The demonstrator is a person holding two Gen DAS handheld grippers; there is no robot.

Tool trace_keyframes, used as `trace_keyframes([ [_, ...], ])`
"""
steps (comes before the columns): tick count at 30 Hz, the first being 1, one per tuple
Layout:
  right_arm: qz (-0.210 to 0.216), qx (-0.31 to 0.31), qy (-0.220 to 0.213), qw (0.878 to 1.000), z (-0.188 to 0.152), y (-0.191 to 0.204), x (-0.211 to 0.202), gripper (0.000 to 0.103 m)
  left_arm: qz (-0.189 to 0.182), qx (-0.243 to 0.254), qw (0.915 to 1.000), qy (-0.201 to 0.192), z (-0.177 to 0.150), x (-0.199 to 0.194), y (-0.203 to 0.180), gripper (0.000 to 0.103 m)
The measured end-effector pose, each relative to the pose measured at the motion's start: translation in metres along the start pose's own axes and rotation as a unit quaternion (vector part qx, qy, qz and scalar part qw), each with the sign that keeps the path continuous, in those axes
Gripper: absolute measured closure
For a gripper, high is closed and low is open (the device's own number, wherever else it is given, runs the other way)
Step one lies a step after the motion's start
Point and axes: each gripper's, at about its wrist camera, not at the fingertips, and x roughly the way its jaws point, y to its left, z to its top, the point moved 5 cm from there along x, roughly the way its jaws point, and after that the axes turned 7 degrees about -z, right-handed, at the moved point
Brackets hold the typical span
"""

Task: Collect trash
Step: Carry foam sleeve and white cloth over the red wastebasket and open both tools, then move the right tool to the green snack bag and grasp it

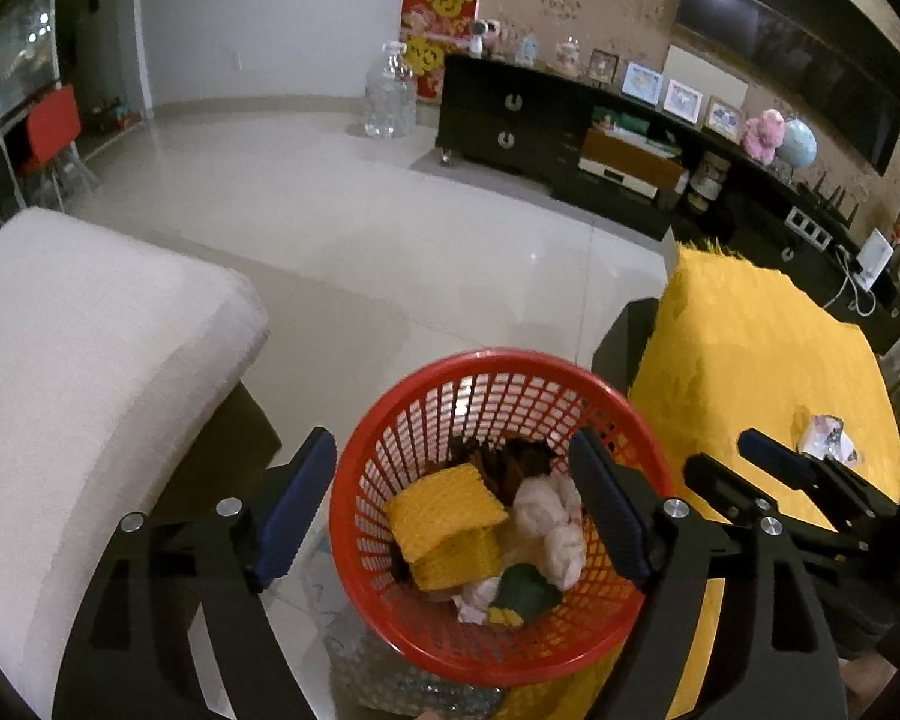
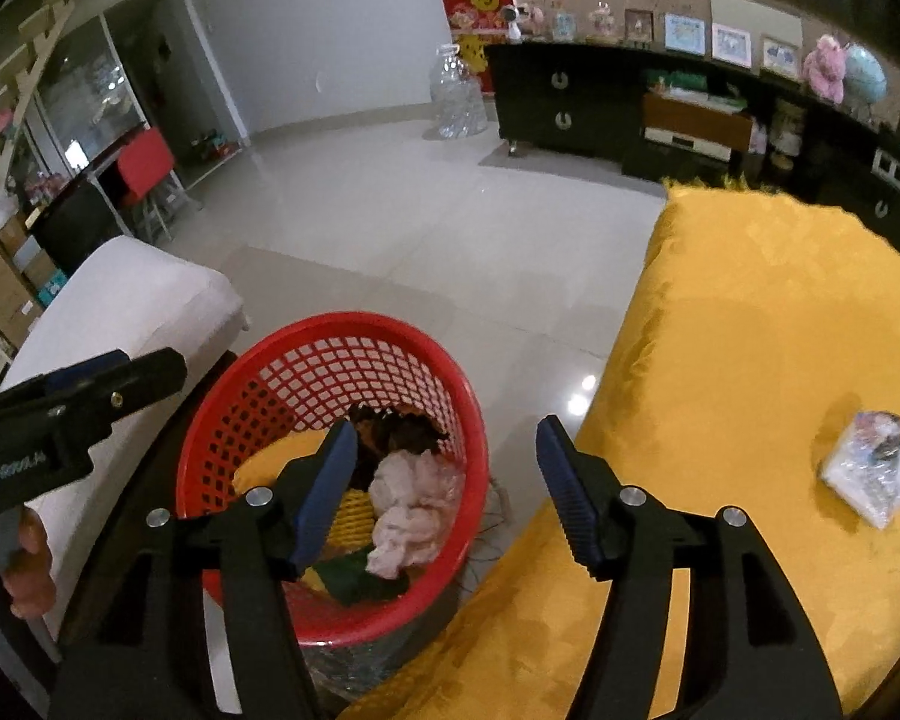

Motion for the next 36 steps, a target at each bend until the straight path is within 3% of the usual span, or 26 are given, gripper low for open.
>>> trace_keyframes([
  [9,-0.008,-0.012,-0.047,0.999,0.007,-0.002,-0.036,0.033,0.011,0.025,0.9978,-0.061,0.012,-0.032,-0.012,0.017],
  [14,-0.013,-0.014,-0.069,0.997,0.006,-0.008,-0.057,0.023,0.020,0.038,0.9951,-0.089,0.014,-0.046,-0.022,0.012],
  [18,-0.020,-0.008,-0.079,0.997,0.004,-0.017,-0.072,0.017,0.009,0.040,0.9946,-0.096,0.014,-0.051,-0.030,0.012],
  [26,-0.049,-0.004,-0.100,0.994,0.000,-0.040,-0.109,0.016,0.003,0.045,0.9938,-0.101,0.011,-0.056,-0.046,0.010],
  [36,-0.102,0.021,-0.117,0.988,-0.021,-0.098,-0.155,0.012,-0.013,0.072,0.9922,-0.101,0.004,-0.054,-0.084,0.010],
])
